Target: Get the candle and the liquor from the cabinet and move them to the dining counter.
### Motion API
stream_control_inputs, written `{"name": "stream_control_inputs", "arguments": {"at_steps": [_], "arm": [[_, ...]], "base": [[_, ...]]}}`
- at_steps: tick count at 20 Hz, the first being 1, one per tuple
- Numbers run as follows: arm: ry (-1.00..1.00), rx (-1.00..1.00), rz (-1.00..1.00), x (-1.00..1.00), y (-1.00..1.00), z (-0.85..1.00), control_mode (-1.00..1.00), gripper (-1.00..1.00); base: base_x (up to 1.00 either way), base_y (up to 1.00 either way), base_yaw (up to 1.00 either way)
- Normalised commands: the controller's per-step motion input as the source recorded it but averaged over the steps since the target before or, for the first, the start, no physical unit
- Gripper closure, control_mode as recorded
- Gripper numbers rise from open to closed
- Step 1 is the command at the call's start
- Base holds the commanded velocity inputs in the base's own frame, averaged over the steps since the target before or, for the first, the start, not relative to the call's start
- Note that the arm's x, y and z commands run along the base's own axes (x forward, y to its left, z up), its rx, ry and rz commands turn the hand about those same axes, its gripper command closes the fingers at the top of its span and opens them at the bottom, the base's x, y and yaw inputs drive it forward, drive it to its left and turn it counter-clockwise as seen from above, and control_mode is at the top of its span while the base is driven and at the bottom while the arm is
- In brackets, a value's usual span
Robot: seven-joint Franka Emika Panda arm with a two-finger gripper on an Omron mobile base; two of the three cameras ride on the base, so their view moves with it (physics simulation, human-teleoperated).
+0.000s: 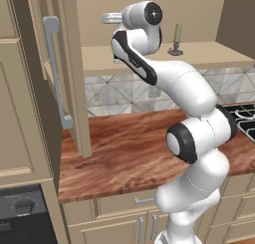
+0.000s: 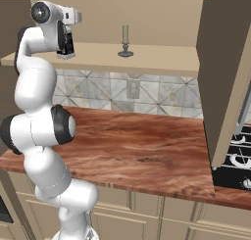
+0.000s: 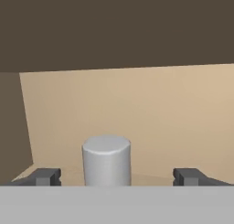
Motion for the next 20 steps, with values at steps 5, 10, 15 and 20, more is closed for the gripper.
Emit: {"name": "stream_control_inputs", "arguments": {"at_steps": [5,10,15,20], "arm": [[0.03,-0.01,0.0,0.05,0.12,-0.12,-1.0,1.0],[0.01,0.0,0.0,0.01,0.06,-0.03,-1.0,1.0],[0.01,-0.01,0.0,0.0,0.06,0.0,-1.0,1.0],[0.0,0.0,0.0,0.0,0.01,0.0,-1.0,1.0]], "base": [[0.0,0.0,0.0],[0.0,0.0,0.0],[0.0,0.0,0.0],[0.0,0.0,0.0]]}}
